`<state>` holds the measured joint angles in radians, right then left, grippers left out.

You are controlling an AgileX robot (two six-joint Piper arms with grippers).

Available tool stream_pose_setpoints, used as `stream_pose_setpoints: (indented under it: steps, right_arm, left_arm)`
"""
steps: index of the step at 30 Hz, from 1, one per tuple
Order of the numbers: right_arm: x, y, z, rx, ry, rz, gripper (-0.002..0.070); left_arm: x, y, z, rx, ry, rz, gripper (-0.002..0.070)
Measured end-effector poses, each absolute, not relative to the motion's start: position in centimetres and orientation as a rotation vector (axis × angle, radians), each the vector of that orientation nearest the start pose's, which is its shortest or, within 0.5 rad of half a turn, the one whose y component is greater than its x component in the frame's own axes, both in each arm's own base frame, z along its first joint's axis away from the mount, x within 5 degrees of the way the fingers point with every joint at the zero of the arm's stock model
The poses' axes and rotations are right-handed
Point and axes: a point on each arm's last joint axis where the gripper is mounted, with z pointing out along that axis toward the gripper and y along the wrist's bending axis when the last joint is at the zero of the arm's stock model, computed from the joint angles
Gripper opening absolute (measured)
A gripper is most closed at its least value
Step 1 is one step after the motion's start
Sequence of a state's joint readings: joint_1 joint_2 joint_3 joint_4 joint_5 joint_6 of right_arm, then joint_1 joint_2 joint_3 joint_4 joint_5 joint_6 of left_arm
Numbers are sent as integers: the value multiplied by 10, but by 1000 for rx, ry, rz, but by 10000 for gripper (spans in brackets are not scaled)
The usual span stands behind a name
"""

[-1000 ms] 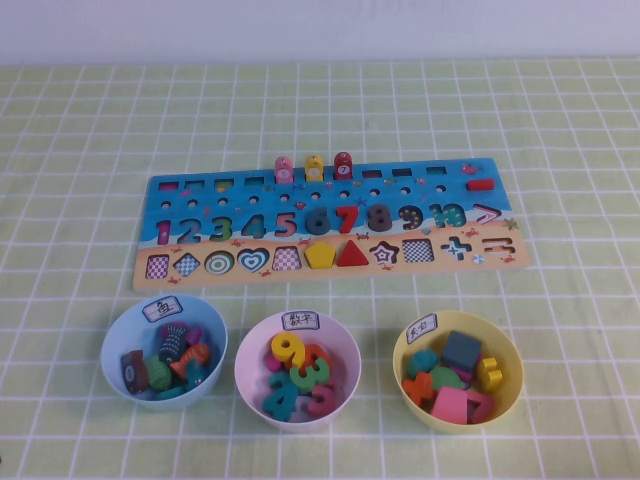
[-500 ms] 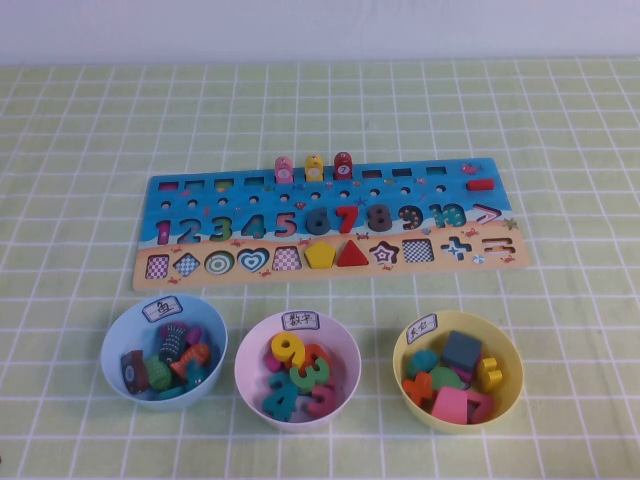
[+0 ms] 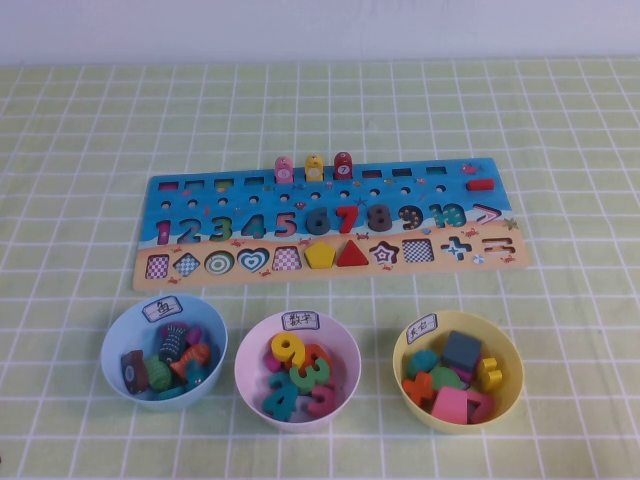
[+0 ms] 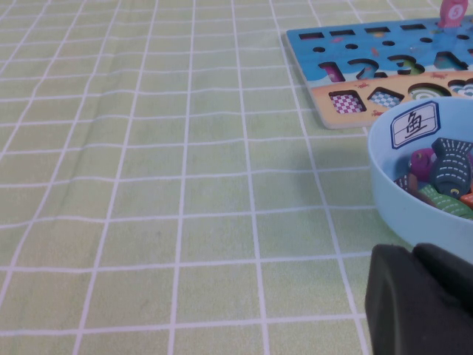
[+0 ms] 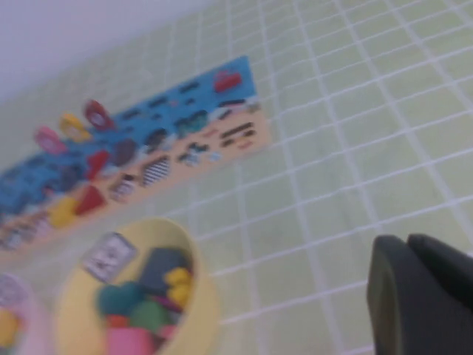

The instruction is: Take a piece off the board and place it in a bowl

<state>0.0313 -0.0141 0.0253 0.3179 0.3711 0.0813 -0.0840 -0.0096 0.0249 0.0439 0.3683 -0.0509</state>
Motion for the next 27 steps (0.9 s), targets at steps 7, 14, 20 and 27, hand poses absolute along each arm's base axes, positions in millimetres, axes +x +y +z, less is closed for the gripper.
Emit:
stream_pose_setpoints:
  steps: [7, 14, 20, 27]
  right_arm:
    - [51, 27, 188, 658, 1669, 1015, -17]
    - [52, 26, 191, 705, 1620, 1068, -17]
    - [52, 26, 191, 642, 1635, 1009, -17]
    - [51, 28, 194, 520, 1683, 926, -17]
  left_arm:
    - [53, -3, 172, 58, 1866, -50, -5]
    - [53, -3, 172, 57, 1866, -49, -5]
    - [53, -3, 172, 57, 1866, -49, -5]
    - [53, -3, 172, 57, 1866, -49, -5]
